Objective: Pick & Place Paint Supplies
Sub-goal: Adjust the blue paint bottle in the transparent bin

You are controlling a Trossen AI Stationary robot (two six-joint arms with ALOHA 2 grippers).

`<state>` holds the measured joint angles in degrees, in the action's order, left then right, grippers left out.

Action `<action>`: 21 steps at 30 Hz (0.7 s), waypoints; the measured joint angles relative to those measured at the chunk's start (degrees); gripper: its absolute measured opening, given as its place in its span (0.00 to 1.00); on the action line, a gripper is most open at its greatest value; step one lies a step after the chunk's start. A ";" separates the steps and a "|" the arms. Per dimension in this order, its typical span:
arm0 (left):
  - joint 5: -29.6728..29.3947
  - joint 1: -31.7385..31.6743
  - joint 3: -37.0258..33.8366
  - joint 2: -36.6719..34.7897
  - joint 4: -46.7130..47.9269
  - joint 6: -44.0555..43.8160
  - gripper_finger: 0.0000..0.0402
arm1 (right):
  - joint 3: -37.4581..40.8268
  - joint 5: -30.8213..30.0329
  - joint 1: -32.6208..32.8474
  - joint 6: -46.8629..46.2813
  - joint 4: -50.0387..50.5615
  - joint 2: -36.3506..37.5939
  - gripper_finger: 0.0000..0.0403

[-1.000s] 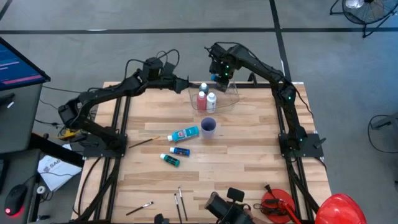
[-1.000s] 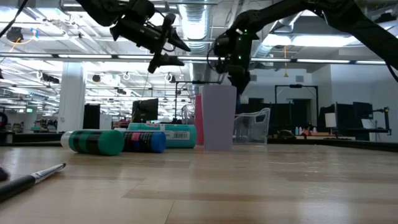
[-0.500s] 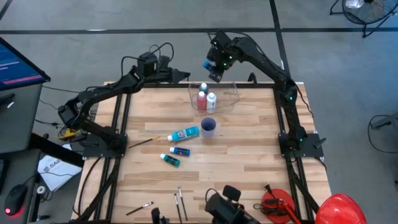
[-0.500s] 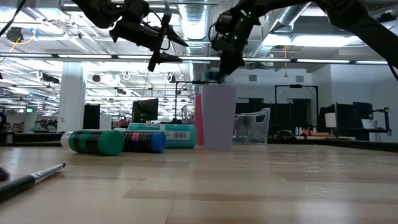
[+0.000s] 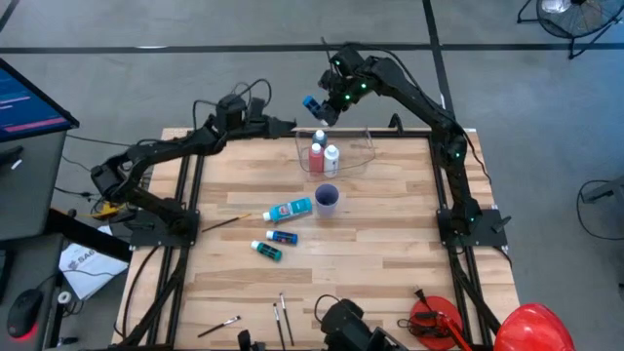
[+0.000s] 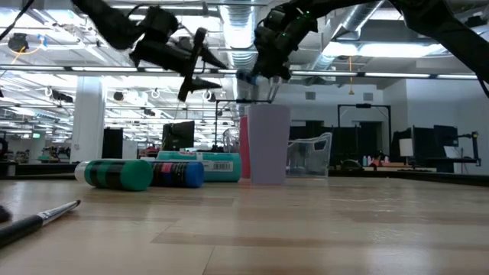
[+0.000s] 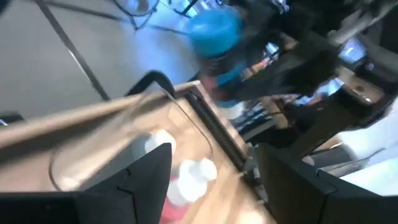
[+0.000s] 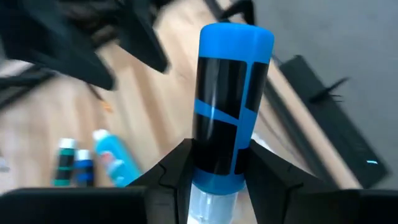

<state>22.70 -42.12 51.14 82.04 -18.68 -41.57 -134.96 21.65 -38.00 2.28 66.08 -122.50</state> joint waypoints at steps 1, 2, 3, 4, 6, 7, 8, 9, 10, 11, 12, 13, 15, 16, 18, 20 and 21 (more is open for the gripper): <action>0.30 -0.03 -2.63 0.00 -4.43 -2.35 0.57 | 0.00 1.47 -0.03 -0.98 -0.43 0.00 0.28; 0.29 -0.03 -5.61 0.00 -10.06 -4.93 0.57 | 0.00 3.00 -0.07 -2.06 -1.22 0.00 0.28; 0.25 -0.03 -8.62 0.00 -16.52 -7.93 0.57 | 0.00 4.66 -0.10 -3.15 -1.90 0.00 0.28; -0.07 -0.03 -11.52 0.08 -23.55 -11.11 0.57 | 0.00 6.41 -0.11 -4.31 -2.39 0.00 0.28; -2.94 -0.03 -16.11 0.03 -35.66 -17.50 0.57 | 0.00 9.42 -0.15 -6.67 -3.56 0.00 0.28; -4.52 -0.01 -17.79 -0.02 -39.80 -20.34 0.57 | 0.00 10.93 -0.13 -7.93 -3.97 0.00 0.28; -5.26 -0.03 -18.99 -0.02 -42.42 -22.55 0.57 | 0.00 12.52 -0.09 -9.40 -4.48 0.00 0.28; -5.68 -0.03 -19.52 0.00 -43.82 -23.97 0.57 | 0.00 14.25 -0.08 -10.96 -5.49 0.00 0.28; -5.82 0.01 -19.47 0.00 -44.45 -24.76 0.57 | 0.00 16.01 -0.05 -12.50 -6.71 0.00 0.28; -5.80 0.32 -19.04 0.00 -44.76 -25.13 0.57 | 0.00 17.68 0.17 -13.89 -7.75 0.00 0.28; -5.79 0.60 -18.30 0.00 -44.80 -25.27 0.57 | -0.02 19.25 0.36 -15.21 -8.88 0.00 0.28; -5.69 0.88 -17.38 0.00 -44.78 -25.31 0.57 | -0.02 20.38 0.57 -16.43 -10.16 0.00 0.28; -5.53 1.29 -15.45 0.00 -44.76 -25.17 0.57 | -0.02 22.01 1.21 -18.45 -12.33 0.00 0.28; -5.39 1.31 -14.55 -0.01 -44.36 -25.00 0.57 | -0.02 22.40 1.46 -19.25 -13.37 0.00 0.28; -5.38 1.30 -13.16 -0.02 -43.63 -24.87 0.57 | -0.07 22.64 2.01 -20.67 -14.61 0.01 0.28; -5.51 1.28 -12.09 -0.01 -43.06 -24.87 0.57 | -0.05 23.41 2.35 -21.86 -15.49 0.01 0.28; -5.77 1.28 -11.71 -0.02 -43.07 -24.87 0.57 | -0.06 23.51 2.53 -22.23 -15.83 0.00 0.28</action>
<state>16.94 -40.84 39.43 82.02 -61.76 -66.43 -135.01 45.17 -35.47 -19.95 50.25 -122.50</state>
